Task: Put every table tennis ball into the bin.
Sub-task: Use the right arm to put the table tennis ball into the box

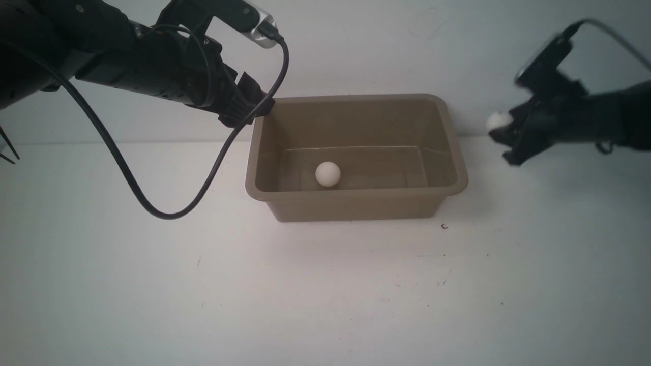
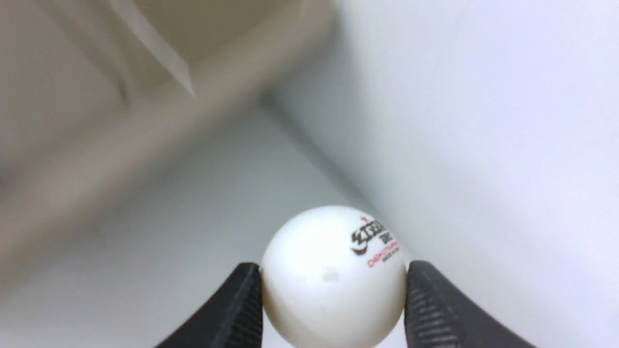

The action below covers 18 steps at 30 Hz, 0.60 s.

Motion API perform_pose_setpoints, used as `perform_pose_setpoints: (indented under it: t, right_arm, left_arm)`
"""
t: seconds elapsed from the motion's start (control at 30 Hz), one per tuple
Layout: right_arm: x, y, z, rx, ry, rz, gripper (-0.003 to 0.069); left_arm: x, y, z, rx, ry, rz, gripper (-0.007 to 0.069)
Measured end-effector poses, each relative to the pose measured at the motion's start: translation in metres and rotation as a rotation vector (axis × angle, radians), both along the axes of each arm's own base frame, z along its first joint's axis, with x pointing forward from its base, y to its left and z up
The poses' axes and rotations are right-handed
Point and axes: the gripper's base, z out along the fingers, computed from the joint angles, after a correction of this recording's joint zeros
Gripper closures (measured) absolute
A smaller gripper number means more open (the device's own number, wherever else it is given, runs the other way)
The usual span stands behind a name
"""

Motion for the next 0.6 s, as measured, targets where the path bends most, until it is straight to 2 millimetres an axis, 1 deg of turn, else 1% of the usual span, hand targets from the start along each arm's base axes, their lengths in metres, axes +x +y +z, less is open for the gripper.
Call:
perform_pose_setpoints:
  t: [0.03,0.07,0.1,0.17,0.2,0.23,0.33,0.4,0.47,0.5,0.53,0.57,0.6]
  right_arm:
    - [-0.001,0.002,0.000,0.011,0.007,0.016,0.0315]
    - [-0.006,0.007,0.012,0.051,0.000,0.056,0.0315]
    - [-0.012,0.016,0.020,0.098,0.006,0.121,0.0315]
    - [-0.020,0.033,0.026,0.159,0.028,0.218,0.0315]
    - [-0.024,0.047,0.026,0.192,0.053,0.283,0.0315]
    - [-0.027,0.056,0.024,0.207,0.074,0.316,0.0315]
    - [-0.031,0.075,0.018,0.199,0.109,0.370,0.0315]
    - [-0.031,0.081,0.013,0.185,0.123,0.370,0.0315]
    - [-0.029,0.082,0.011,0.191,0.133,0.326,0.0302]
    - [-0.028,0.081,0.011,0.200,0.138,0.295,0.0273]
    - [-0.026,0.080,0.011,0.213,0.145,0.261,0.0216]
    - [-0.025,0.079,0.011,0.216,0.147,0.248,0.0205]
    - [-0.024,0.078,0.011,0.221,0.148,0.226,0.0151]
  left_arm:
    - [0.000,0.000,0.000,0.002,0.000,0.000,0.0104]
    - [0.000,0.000,0.000,0.007,-0.002,-0.001,0.0104]
    - [0.000,0.001,0.000,0.019,-0.007,-0.001,0.0104]
    - [0.000,0.002,-0.001,0.037,-0.012,-0.004,0.0104]
    - [0.001,0.002,-0.001,0.050,-0.015,-0.006,0.0104]
    - [0.001,0.003,-0.001,0.061,-0.017,-0.009,0.0104]
    - [0.001,0.005,-0.002,0.079,-0.020,-0.008,0.0104]
    - [0.002,0.007,-0.002,0.084,-0.021,-0.003,0.0104]
    - [0.003,0.012,-0.002,0.089,-0.021,0.009,0.0104]
    - [0.004,0.017,-0.002,0.089,-0.019,0.019,0.0104]
    - [0.005,0.021,-0.002,0.087,-0.016,0.033,0.0104]
    - [0.005,0.022,-0.002,0.086,-0.015,0.037,0.0104]
    - [0.006,0.027,-0.002,0.083,-0.013,0.054,0.0104]
